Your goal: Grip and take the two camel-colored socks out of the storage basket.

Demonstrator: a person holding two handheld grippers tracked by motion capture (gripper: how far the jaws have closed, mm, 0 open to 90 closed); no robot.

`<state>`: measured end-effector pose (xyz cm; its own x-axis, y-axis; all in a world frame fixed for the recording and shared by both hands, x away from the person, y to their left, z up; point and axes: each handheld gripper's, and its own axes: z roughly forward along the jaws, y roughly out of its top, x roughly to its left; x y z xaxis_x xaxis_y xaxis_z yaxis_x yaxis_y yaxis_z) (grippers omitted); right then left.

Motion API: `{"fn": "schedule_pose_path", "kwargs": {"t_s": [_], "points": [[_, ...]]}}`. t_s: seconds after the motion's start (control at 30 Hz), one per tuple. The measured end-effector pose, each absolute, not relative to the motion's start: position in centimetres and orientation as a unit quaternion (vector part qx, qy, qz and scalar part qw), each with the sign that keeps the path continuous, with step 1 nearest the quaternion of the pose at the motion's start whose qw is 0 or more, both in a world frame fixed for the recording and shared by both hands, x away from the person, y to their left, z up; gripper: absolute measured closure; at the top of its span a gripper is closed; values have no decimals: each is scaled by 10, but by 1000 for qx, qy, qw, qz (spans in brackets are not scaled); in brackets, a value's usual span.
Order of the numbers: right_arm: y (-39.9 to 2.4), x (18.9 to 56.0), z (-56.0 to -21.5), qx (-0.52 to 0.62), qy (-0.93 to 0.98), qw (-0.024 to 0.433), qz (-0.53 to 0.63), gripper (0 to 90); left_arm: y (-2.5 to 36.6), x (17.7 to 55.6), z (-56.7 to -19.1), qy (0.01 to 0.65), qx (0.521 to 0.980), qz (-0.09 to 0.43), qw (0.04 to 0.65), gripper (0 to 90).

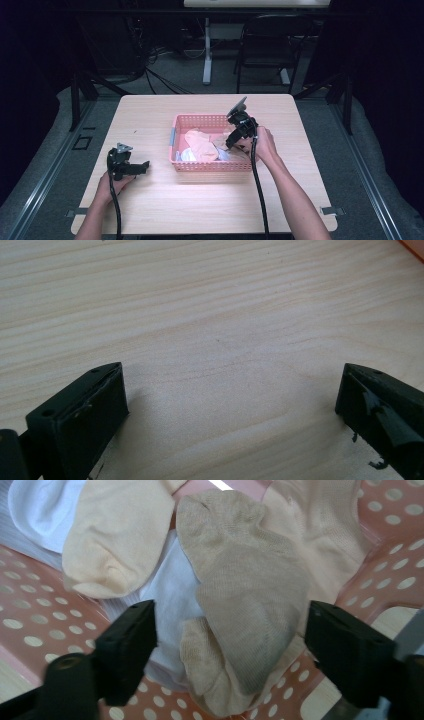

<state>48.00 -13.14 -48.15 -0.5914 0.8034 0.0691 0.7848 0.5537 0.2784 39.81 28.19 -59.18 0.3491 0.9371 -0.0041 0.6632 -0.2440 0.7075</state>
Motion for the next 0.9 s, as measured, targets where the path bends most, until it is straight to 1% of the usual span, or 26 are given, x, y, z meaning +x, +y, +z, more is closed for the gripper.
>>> {"fn": "schedule_pose_path", "kwargs": {"t_s": [0.07, 0.13, 0.17, 0.27, 0.4, 0.63, 0.73, 0.9], "points": [[-131, 482, -485, 452, 881, 33, 138, 269, 282, 398, -592, 528, 758, 217, 316, 0], [-131, 482, -490, 470, 869, 38, 149, 313, 282, 398, -592, 528, 758, 218, 316, 0], [-132, 484, -488, 461, 877, 35, 132, 337, 282, 398, -592, 528, 758, 217, 316, 0], [-133, 486, -490, 466, 874, 44, 132, 429, 282, 398, -592, 528, 758, 217, 315, 0], [-133, 488, -493, 467, 874, 44, 128, 507, 282, 398, -592, 528, 758, 218, 316, 0], [-130, 490, -495, 468, 876, 44, 109, 694, 282, 398, -592, 528, 758, 217, 316, 0], [-129, 489, -496, 468, 876, 50, 109, 750, 282, 398, -592, 528, 758, 218, 316, 0], [-130, 487, -487, 464, 878, 51, 111, 782, 282, 398, -592, 528, 758, 217, 316, 0]]}}
